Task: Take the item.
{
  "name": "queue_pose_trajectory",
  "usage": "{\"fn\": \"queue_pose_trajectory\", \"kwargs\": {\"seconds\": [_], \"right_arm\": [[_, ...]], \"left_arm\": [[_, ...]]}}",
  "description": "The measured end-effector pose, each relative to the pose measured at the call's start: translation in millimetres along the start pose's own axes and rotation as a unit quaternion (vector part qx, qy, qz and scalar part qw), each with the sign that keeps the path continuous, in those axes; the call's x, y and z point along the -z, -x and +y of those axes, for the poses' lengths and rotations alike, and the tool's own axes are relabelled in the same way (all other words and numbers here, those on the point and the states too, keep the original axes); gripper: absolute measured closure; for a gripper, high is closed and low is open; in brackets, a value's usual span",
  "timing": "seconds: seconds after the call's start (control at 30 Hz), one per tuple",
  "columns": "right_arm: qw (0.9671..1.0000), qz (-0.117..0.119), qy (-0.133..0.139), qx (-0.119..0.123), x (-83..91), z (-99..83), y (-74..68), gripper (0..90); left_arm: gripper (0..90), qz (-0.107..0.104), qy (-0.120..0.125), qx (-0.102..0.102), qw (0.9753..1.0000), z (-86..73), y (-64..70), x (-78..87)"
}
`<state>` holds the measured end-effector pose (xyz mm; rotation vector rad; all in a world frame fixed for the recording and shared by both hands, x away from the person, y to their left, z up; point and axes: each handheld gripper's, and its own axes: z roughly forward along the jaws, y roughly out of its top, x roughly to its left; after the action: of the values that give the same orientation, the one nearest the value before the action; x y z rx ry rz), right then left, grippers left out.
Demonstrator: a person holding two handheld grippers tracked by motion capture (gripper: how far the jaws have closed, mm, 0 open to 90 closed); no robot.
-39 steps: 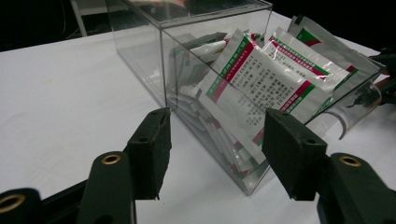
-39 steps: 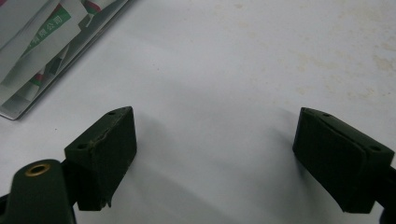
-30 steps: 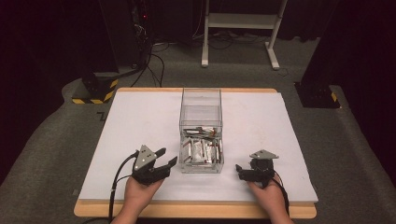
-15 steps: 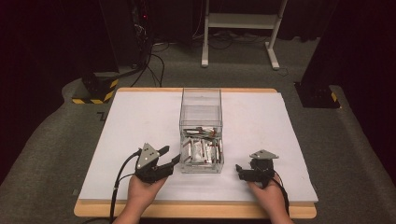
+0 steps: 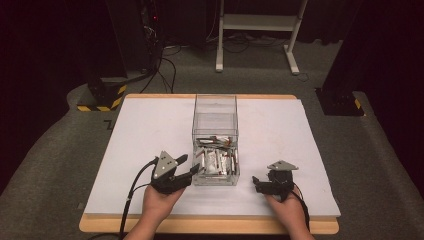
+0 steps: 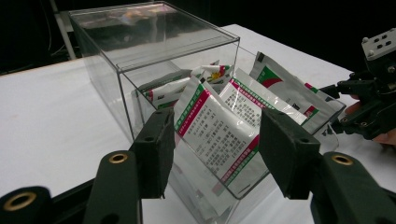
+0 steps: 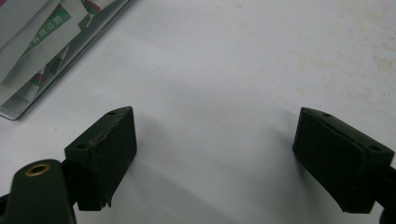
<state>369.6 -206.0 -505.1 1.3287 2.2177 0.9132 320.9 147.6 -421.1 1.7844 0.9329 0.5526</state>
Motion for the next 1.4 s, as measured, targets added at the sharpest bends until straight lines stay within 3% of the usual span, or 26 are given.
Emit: {"fn": "queue_pose_trajectory", "kwargs": {"seconds": [0.67,1.0,1.13,1.4], "right_arm": [[1.0,0.0,0.0,0.0,0.0,0.0,0.2,13.3],[1.0,0.0,0.0,0.0,0.1,0.0,0.1,13.3],[1.0,0.0,0.0,0.0,0.1,0.0,0.2,13.3],[1.0,0.0,0.0,0.001,0.1,0.0,0.2,13.3]], "left_arm": [[50.5,-0.007,-0.003,-0.006,1.0,10.7,14.2,-18.9],[45.2,0.008,-0.013,-0.017,0.9997,8.1,24.5,-28.1],[45.2,0.018,-0.02,-0.026,0.9993,6.1,25.6,-30.2],[49.3,0.026,-0.028,-0.023,0.999,2.8,22.1,-28.9]]}}
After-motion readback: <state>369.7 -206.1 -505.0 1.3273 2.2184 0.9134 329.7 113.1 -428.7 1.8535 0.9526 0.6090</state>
